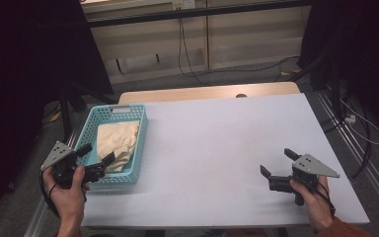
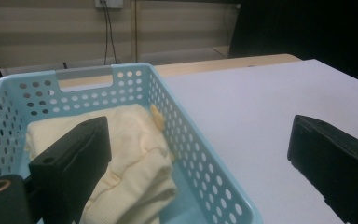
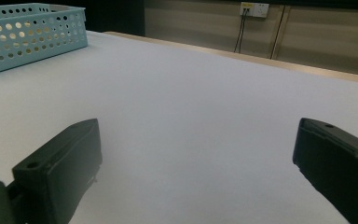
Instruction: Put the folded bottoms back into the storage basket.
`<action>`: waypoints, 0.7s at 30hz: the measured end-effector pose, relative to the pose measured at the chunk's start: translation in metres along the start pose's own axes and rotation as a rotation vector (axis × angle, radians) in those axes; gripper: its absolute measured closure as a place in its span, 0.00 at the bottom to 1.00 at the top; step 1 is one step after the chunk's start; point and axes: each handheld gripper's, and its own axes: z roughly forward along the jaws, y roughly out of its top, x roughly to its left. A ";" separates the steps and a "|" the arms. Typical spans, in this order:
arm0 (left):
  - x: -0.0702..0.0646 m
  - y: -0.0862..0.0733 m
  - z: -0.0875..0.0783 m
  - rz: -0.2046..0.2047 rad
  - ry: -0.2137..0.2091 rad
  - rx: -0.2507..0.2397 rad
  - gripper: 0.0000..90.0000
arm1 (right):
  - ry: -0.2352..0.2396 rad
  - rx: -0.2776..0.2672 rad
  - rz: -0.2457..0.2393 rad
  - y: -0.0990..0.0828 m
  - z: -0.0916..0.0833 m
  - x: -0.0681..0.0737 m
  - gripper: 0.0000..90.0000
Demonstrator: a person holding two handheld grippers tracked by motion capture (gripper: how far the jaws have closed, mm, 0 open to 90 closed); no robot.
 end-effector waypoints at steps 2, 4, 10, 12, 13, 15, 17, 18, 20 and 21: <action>-0.002 -0.002 0.005 -0.004 -0.031 0.008 0.07 | 0.002 0.000 -0.001 0.000 0.000 0.000 0.01; -0.005 -0.004 0.009 0.001 -0.031 0.013 0.07 | 0.006 0.000 -0.003 0.000 0.001 0.000 0.01; -0.014 -0.002 0.018 0.014 -0.046 0.027 0.07 | 0.009 0.003 -0.007 0.001 0.004 0.001 0.01; -0.018 -0.001 0.023 0.011 -0.063 0.027 0.07 | 0.010 0.002 -0.008 0.001 0.004 0.001 0.01; -0.020 0.000 0.026 0.016 -0.070 0.025 0.07 | 0.010 0.002 -0.008 0.001 0.004 0.001 0.01; -0.023 -0.001 0.033 0.036 -0.079 0.019 0.07 | 0.009 0.001 -0.006 0.001 0.004 0.001 0.01; -0.026 -0.002 0.041 0.025 -0.090 0.039 0.07 | 0.012 0.001 -0.006 0.001 0.004 0.001 0.01; -0.029 -0.003 0.044 0.030 -0.098 0.046 0.07 | 0.013 0.000 -0.007 0.001 0.004 0.001 0.01; -0.035 -0.002 0.049 0.054 -0.102 0.057 0.07 | 0.015 0.000 -0.009 0.001 0.004 0.001 0.01; -0.038 -0.002 0.051 0.055 -0.104 0.055 0.07 | 0.016 0.000 -0.013 0.001 0.004 0.001 0.01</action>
